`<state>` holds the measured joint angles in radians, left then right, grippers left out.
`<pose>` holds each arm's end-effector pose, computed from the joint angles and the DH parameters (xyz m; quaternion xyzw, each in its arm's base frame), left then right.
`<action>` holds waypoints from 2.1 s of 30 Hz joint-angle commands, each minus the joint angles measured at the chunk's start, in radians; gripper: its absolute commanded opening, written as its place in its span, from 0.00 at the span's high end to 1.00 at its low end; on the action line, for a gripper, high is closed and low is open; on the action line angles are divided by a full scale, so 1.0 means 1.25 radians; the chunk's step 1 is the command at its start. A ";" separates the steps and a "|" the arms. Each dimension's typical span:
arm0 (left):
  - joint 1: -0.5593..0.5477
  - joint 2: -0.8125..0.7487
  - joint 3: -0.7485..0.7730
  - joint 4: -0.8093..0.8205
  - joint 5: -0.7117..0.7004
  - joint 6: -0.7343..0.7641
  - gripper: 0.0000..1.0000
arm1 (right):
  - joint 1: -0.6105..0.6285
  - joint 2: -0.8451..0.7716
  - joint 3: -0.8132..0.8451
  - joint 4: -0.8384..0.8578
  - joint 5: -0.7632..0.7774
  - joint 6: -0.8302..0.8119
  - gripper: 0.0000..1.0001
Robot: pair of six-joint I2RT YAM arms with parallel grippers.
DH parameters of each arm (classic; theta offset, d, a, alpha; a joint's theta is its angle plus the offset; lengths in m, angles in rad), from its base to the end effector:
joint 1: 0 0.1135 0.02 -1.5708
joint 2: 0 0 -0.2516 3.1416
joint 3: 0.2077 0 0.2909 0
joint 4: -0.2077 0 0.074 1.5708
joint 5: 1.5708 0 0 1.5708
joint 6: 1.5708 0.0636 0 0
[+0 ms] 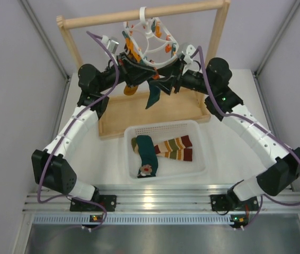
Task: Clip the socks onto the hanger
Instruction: Open the clamp at the hanger.
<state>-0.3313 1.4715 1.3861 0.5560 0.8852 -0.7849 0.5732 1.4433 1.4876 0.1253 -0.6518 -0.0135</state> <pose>0.3486 -0.1720 0.4512 0.2495 0.5424 -0.5979 0.5349 0.3088 0.2453 0.4566 -0.4109 0.5139 0.3984 0.6390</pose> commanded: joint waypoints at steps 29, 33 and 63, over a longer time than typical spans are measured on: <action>-0.006 -0.102 0.004 -0.199 -0.220 0.033 0.45 | 0.052 -0.026 -0.041 0.061 0.228 -0.096 1.00; -0.036 -0.106 -0.004 -0.224 -0.243 0.041 0.43 | 0.070 -0.029 -0.043 0.062 0.258 -0.107 1.00; -0.076 -0.086 0.026 -0.240 -0.419 0.017 0.44 | 0.194 -0.037 -0.066 0.049 0.503 -0.208 1.00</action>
<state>-0.4255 1.3598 1.3800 0.2138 0.4553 -0.7532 0.7723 1.4204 1.3876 0.1570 -0.0628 -0.2268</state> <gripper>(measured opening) 0.566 0.168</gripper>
